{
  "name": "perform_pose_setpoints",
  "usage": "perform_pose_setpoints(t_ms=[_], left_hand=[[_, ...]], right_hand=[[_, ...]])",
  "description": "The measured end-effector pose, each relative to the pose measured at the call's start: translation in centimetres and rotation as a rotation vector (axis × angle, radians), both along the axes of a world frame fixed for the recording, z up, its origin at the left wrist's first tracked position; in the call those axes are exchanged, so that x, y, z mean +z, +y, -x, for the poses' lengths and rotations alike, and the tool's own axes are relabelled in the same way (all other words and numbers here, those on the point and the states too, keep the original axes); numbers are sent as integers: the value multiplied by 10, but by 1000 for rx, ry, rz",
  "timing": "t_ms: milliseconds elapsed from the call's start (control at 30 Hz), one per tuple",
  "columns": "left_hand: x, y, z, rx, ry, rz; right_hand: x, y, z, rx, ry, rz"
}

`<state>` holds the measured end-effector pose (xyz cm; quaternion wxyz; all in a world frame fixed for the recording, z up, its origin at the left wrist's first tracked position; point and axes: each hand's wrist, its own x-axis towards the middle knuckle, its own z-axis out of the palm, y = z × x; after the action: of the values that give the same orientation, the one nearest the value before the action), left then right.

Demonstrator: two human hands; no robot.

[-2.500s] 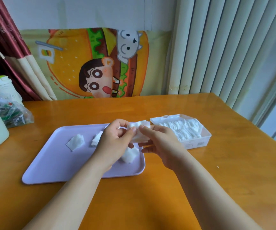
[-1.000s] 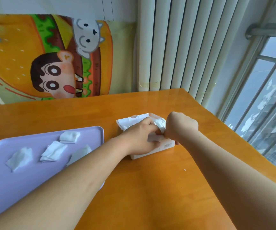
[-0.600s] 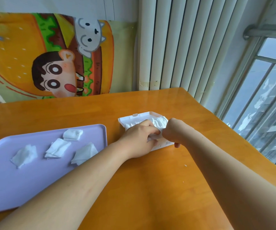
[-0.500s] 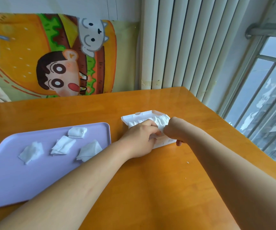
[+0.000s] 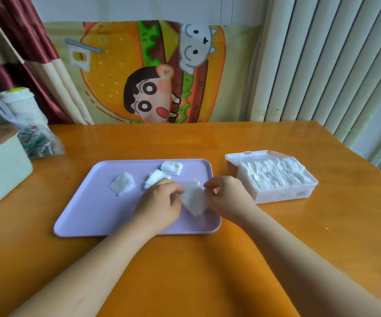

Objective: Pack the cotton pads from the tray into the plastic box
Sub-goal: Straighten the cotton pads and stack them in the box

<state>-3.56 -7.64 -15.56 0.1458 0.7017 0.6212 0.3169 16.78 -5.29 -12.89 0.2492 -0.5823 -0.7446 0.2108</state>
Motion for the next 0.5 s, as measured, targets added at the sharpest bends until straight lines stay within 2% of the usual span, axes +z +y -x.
perform_pose_setpoints(t_ms=[133,267,500], left_hand=[[-10,5,24,68,-82,74],[-9,15,20,-10,-96,91],[-5,20,40,14,-96,147]], right_hand=[[-8,11,21,49,-107,49],[-5,25,32,81,-120,61],[-4,45,43,59,-115,32]])
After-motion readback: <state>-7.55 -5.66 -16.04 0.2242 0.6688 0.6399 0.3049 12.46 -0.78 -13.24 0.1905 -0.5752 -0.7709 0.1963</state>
